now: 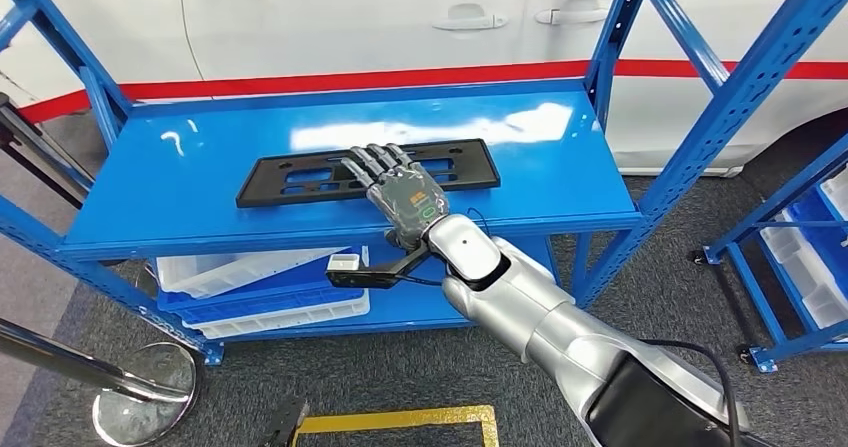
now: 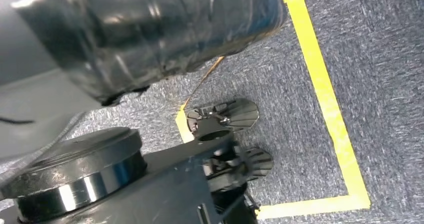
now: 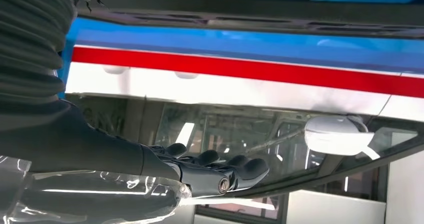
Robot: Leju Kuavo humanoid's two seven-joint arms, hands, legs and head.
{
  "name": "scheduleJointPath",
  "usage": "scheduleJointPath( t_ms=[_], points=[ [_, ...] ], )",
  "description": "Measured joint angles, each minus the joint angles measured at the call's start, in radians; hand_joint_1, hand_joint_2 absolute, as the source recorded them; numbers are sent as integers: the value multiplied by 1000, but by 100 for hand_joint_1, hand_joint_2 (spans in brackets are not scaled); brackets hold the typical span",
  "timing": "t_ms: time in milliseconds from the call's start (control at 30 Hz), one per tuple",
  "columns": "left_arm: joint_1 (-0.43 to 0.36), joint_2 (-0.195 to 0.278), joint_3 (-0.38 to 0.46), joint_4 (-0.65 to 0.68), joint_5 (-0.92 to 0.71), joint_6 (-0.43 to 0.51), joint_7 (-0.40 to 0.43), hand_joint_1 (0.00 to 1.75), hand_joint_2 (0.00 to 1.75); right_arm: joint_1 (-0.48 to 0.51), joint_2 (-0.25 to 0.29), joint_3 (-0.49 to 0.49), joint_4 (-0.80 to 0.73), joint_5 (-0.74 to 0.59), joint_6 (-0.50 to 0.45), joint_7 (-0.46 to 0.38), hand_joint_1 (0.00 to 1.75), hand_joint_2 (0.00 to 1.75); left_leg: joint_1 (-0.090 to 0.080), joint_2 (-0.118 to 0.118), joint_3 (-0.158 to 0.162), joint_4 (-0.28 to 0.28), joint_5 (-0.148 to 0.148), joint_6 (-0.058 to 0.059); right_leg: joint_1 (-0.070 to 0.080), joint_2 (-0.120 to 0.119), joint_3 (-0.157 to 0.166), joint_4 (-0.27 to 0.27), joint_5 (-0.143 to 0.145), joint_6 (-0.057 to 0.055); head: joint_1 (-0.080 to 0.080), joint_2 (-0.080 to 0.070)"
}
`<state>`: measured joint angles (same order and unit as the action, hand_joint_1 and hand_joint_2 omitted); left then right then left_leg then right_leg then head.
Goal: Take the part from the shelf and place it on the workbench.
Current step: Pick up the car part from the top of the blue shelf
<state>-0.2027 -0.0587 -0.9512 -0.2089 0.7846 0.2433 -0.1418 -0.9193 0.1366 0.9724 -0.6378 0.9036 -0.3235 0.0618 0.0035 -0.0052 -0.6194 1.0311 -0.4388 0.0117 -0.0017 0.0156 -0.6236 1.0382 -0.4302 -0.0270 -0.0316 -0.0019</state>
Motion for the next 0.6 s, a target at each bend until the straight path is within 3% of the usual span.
scheduleJointPath(
  t_ms=[100, 167, 267, 300, 333, 367, 400, 467, 500, 600],
  points=[
    [-1, 0, -2, 0, 1, 0, 0, 0, 0, 0, -1, 1, 2, 5, 2, 0, 0, 175, -1, -1, 9, -22, -1, 11, 0, -1, -1, -4, -1, 17, 0, 0],
    [-2, -1, -2, 0, 2, 0, 1, 0, 0, -2, -2, 1, 4, 6, 3, 0, 0, 175, 5, 1, 23, -36, 4, 18, 1, -3, -13, 28, -23, 28, 3, 0],
    [-4, -1, -4, 0, 2, 0, 3, 0, 0, -1, -4, 2, 7, 5, 4, 0, 0, 175, 7, 2, 32, -40, 1, 26, -3, -5, -98, 193, -91, 38, 8, 0],
    [-3, -1, -4, 0, 1, 0, 4, 0, 0, 2, -5, 2, 9, 5, 5, 0, 0, 175, 7, 2, 33, -38, -2, 27, -4, -5, -125, 236, -99, 40, 8, 0],
    [-3, -2, -4, 0, 1, 0, 5, 0, 0, 5, -7, 2, 12, 5, 7, 0, 0, 175, 7, 2, 34, -34, -7, 27, -6, -5, -137, 246, -89, 42, 8, 0],
    [-2, -2, -4, 0, 1, 0, 6, 0, 0, 6, -8, 2, 14, 5, 8, 0, 0, 175, 7, 1, 36, -30, -12, 26, -8, -6, -130, 220, -62, 42, 8, 0],
    [-1, -3, -4, 0, 1, 0, 6, 0, 0, 6, -10, 2, 15, 5, 11, -1, 0, 175, 8, 1, 38, -25, -19, 23, -10, -6, -107, 164, -24, 41, 8, 0],
    [-2, -3, -4, 0, 2, -3, 6, 0, 0, 4, -11, 2, 16, 6, 18, -2, 0, 175, 6, 0, 41, -13, -33, 15, -9, -7, -55, 55, 18, 36, 7, 0],
    [-3, -3, -5, 0, 2, -5, 5, 0, 0, 3, -11, 2, 16, 7, 22, -4, 0, 175, 5, 0, 40, -9, -38, 9, -8, -7, -40, 25, 22, 32, 6, 0],
    [-3, -4, -5, 0, 4, -7, 4, 0, 0, 5, -14, 2, 16, 11, 30, -9, 0, 175, 4, 0, 40, -10, -47, -5, -5, -4, -31, 11, 11, 16, 4, 0]
  ],
)
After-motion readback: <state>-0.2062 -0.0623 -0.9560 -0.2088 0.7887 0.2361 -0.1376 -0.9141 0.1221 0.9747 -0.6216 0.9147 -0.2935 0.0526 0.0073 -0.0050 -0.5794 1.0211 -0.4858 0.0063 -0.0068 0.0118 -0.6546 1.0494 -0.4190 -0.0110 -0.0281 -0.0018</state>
